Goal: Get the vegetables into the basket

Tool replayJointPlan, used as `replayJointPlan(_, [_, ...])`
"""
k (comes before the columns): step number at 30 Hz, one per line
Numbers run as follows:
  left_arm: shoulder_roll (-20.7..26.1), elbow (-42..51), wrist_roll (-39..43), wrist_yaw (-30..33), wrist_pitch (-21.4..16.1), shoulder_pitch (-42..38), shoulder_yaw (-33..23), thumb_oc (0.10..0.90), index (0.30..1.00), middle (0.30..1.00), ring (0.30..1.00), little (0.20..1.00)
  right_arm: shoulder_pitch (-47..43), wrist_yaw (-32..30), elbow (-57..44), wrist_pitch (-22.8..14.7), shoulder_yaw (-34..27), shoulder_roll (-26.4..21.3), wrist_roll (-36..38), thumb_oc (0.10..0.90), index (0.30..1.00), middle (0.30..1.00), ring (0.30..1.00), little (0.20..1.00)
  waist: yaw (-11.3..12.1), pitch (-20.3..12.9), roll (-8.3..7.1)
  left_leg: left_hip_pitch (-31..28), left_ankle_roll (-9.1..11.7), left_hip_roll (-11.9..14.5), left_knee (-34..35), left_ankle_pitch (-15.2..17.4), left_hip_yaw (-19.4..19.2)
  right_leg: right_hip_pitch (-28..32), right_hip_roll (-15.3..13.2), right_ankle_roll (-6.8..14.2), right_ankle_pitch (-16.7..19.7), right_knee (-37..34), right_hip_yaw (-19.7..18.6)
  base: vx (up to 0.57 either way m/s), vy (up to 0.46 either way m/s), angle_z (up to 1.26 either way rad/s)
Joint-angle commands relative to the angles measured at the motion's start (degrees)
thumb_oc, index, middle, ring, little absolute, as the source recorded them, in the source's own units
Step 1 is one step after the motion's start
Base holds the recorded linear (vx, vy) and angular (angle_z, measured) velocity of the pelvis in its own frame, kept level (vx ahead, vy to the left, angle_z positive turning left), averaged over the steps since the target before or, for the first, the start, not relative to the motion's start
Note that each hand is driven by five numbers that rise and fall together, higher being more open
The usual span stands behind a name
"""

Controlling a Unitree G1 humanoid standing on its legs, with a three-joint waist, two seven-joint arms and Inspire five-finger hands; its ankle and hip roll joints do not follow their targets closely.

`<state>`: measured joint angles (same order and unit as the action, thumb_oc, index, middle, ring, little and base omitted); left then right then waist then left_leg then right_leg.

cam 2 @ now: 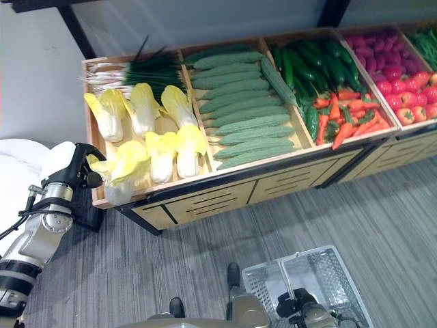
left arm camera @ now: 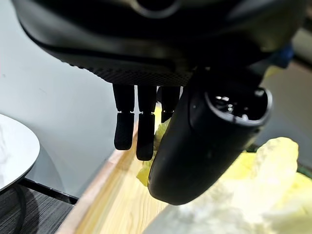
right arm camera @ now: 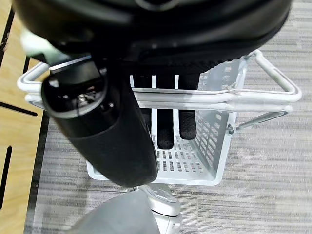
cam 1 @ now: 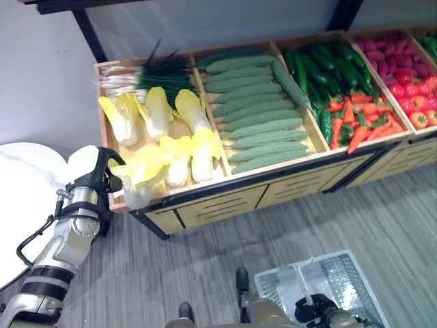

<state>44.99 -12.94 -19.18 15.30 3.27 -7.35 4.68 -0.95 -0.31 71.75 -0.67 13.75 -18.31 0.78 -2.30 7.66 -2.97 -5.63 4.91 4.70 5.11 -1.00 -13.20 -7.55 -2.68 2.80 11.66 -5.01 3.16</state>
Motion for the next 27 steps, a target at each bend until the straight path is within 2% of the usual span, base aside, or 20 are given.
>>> replayJointPlan(1, [2.4,6.4,-1.3,2.1,-3.7,-5.3,-7.2,0.400,0.300,0.300,0.300,0.300,-0.3,0.9,1.6,0.0,0.0,-0.6,-1.8,0.400,0.300,0.300,0.300,0.300,-0.1,-3.2,0.67,1.8,1.6,2.2,-0.2,0.3,4.7,4.3,-4.8,6.8,-7.4,2.9,-0.7,0.01,0.013,0.10])
replayJointPlan(10, [0.7,14.1,-1.1,0.7,-4.6,0.4,-11.7,0.400,0.300,0.300,0.300,0.300,0.1,1.6,1.8,0.3,0.1,0.3,-2.2,0.400,0.300,0.300,0.300,0.300,0.8,-5.0,0.53,0.6,0.8,1.3,-0.3,0.9,5.4,6.1,-5.6,6.9,-7.6,2.9,-0.4,-0.01,0.012,0.03])
replayJointPlan(27, [-0.6,24.0,0.2,-2.6,-5.9,2.9,-12.1,0.400,0.300,0.300,0.300,0.300,1.1,0.4,3.0,0.7,-2.7,0.0,-1.8,0.400,0.300,0.300,0.300,0.300,0.4,-6.1,0.51,-1.0,-1.0,-1.1,-0.7,2.5,5.4,6.5,-7.9,8.1,-7.2,4.3,-1.0,-0.01,0.032,0.00])
